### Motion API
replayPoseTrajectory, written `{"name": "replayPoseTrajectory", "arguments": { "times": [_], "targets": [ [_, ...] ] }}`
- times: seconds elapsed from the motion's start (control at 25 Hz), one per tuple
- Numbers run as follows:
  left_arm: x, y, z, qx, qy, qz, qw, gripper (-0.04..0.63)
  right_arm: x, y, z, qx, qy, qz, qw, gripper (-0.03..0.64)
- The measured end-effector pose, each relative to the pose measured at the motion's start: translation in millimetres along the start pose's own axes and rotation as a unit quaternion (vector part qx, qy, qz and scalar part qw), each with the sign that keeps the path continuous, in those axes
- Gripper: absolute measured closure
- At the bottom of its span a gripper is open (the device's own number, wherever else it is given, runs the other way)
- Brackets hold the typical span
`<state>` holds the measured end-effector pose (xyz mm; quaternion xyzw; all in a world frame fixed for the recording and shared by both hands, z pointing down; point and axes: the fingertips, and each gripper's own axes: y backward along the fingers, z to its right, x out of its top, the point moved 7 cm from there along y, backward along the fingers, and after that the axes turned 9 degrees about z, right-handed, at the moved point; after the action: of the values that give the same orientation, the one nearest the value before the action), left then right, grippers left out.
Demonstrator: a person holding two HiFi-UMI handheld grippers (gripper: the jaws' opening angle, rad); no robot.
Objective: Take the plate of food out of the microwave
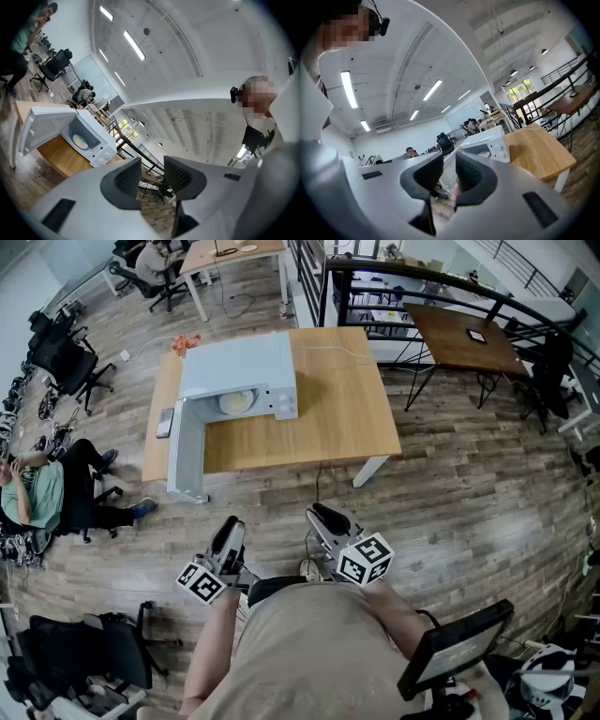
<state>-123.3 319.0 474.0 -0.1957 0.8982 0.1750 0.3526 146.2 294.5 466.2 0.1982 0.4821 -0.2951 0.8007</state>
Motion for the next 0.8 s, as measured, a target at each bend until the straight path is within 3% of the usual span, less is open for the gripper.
{"name": "replayPoseTrajectory", "arguments": {
  "times": [0.28, 0.44, 0.68, 0.8],
  "targets": [
    [1, -2, -5, 0.002, -0.002, 0.000, 1.0000, 0.442, -3, -2, 3, 0.001, -0.008, -0.012, 1.000, 0.528],
    [-2, -7, -7, 0.003, 0.000, 0.001, 1.0000, 0.442, 1, -5, 9, 0.022, -0.063, -0.008, 0.998, 0.525],
    [-3, -13, -6, -0.002, 0.001, -0.004, 1.0000, 0.442, 4, -3, 10, 0.024, -0.083, -0.005, 0.996, 0.518],
    [0, -13, -7, -0.003, 0.002, -0.004, 1.0000, 0.443, 5, -8, 9, 0.036, -0.123, 0.000, 0.992, 0.472]
  ]
}}
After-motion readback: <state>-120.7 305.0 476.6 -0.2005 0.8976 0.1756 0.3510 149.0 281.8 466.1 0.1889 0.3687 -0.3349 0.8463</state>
